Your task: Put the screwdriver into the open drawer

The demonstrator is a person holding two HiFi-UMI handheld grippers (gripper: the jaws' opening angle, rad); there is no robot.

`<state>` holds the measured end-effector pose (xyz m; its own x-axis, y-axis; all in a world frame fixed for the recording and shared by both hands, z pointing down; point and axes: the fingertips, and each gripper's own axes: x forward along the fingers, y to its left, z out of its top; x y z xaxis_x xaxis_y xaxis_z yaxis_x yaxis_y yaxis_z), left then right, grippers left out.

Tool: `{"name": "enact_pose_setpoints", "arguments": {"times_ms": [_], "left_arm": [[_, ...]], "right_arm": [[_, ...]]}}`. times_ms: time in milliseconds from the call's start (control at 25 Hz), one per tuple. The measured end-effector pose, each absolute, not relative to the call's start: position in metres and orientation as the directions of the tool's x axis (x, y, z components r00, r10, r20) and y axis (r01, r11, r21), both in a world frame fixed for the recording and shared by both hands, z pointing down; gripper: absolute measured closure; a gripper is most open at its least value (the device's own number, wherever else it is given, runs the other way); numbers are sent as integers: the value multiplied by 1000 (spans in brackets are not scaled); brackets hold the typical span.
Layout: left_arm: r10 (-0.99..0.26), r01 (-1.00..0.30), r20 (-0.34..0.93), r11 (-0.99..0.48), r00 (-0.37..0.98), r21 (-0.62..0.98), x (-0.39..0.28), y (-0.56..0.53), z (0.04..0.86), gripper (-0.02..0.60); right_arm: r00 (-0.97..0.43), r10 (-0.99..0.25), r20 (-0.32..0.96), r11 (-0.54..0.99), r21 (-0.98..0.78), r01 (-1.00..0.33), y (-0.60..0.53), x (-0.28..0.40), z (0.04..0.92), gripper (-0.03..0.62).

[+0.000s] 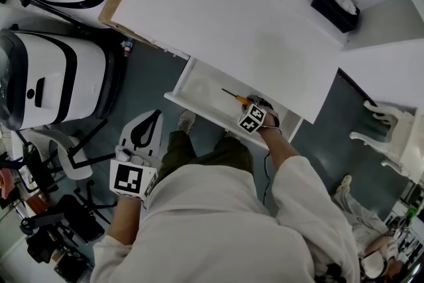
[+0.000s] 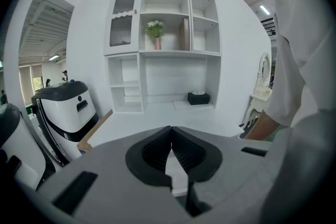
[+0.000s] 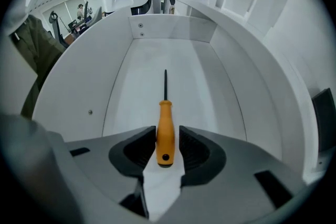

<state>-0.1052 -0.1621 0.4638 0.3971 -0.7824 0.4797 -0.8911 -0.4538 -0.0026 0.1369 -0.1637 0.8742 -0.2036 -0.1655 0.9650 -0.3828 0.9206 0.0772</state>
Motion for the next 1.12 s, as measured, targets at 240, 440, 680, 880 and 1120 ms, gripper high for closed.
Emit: {"name": "enact_pose_setpoints", "arguments": {"times_ms": [240, 440, 680, 880, 1120], "left_arm": [[-782, -883, 460, -470, 421, 8, -101, -164, 459, 577], [-777, -870, 441, -493, 449, 16, -94, -168, 454, 577], [-763, -844, 411, -535, 499, 31, -81, -173, 449, 577], [-747, -822, 392, -568, 537, 45, -71, -177, 445, 577], [-726, -795, 369, -604, 580, 62, -61, -184, 442, 577]], "right_arm": [[-229, -201, 953, 913, 98, -396, -164, 136, 856, 448], [-281, -246, 928, 888, 100, -449, -167, 132, 828, 454], [-355, -338, 872, 836, 104, -539, -174, 125, 782, 482], [-382, -414, 826, 781, 106, -616, -179, 128, 745, 499], [-394, -523, 756, 703, 121, -701, -180, 138, 696, 533]]}}
